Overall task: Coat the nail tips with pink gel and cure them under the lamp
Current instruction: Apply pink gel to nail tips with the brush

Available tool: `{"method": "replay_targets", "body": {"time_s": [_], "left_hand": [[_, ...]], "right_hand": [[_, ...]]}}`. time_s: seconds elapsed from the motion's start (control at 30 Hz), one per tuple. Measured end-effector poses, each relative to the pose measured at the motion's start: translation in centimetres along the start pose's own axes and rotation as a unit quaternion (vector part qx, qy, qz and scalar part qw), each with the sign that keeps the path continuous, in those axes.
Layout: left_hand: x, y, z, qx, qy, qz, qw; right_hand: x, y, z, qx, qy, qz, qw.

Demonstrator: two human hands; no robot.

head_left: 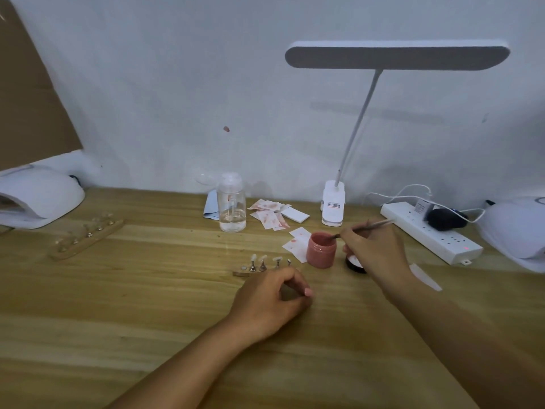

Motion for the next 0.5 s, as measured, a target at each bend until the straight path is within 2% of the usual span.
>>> {"method": "replay_targets", "body": {"time_s": [0.13, 0.23, 0.3, 0.37, 0.5], "left_hand": [[0.1, -0.2, 0.1, 0.002, 0.009, 0.009, 1.0], [0.1, -0.3, 0.3, -0.001, 0.019, 0.012, 1.0], [0.1, -0.4, 0.5, 0.0, 0.026, 0.012, 1.0], [0.2, -0.4, 0.8, -0.007, 0.029, 0.01, 0.999], [0.2, -0.2, 0.8, -0.007, 0.013, 0.002, 1.0]], "right_hand": [[0.7, 0.1, -0.7, -0.075, 0.019, 0.019, 0.997], [0.6, 0.1, -0.8, -0.067, 0.026, 0.02, 0.997], [-0.1, 0.0, -0.5, -0.009, 0.009, 0.009, 1.0], [-1.2, -0.2, 0.1, 0.095, -0.001, -0.007, 0.995], [-4.5, -1.3, 1.3, 0.267, 0.021, -0.021, 0.963]]}}
Point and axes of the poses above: each hand's wrist, its own x-axis towards the middle knuckle, its own z-axis out of the back of the hand, y = z × x, the point moved 1 cm from there along x, towards the middle knuckle, and after that the axes turned 11 degrees about -x, right-handed, at the moved point
